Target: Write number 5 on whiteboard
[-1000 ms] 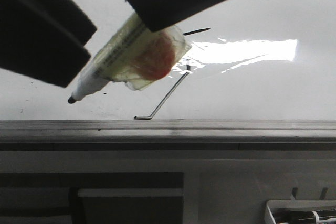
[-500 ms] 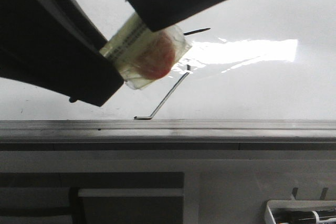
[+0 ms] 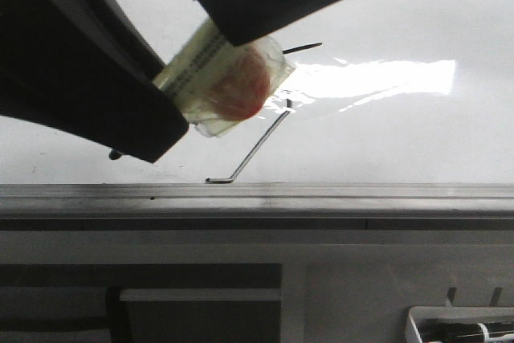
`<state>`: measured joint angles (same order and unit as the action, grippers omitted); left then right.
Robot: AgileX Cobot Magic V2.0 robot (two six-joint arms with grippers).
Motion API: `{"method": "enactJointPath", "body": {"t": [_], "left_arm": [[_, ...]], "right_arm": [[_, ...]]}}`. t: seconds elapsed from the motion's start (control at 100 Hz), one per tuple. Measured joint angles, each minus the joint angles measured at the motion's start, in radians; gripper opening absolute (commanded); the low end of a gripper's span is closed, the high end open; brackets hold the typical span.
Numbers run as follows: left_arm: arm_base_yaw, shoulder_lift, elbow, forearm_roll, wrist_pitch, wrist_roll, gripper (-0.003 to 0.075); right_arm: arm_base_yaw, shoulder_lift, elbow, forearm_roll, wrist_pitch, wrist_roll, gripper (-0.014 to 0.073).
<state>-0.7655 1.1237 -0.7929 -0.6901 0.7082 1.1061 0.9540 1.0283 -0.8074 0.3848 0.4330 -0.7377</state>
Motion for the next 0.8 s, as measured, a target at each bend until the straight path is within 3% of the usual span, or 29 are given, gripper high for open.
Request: {"method": "enactJointPath", "body": {"t": [0.17, 0.27, 0.35, 0.45, 0.63, 0.8], "left_arm": [[0.000, 0.000, 0.004, -0.030, -0.017, -0.041, -0.0020], [0.009, 0.000, 0.022, -0.036, -0.071, -0.125, -0.0020], [0.019, 0.001, 0.045, -0.041, -0.135, -0.219, -0.0020], [0.024, 0.002, 0.093, -0.048, -0.276, -0.378, -0.0021], [0.024, 0.002, 0.177, -0.088, -0.532, -0.544, -0.0021], [0.024, 0.015, 0.224, -0.203, -0.748, -0.563, -0.0020]], "right_arm": [[-0.037, 0.000, 0.000, 0.000, -0.033, 0.007, 0.0409], [-0.080, -0.029, 0.002, 0.000, -0.040, 0.011, 0.0487], [-0.124, -0.073, 0.002, 0.000, -0.068, 0.011, 0.0461], [-0.176, -0.140, 0.002, 0.002, -0.109, 0.013, 0.0346], [-0.255, -0.219, 0.002, 0.026, -0.123, 0.013, -0.0067], [-0.289, -0.234, 0.002, 0.028, -0.077, 0.014, -0.0061]]}}
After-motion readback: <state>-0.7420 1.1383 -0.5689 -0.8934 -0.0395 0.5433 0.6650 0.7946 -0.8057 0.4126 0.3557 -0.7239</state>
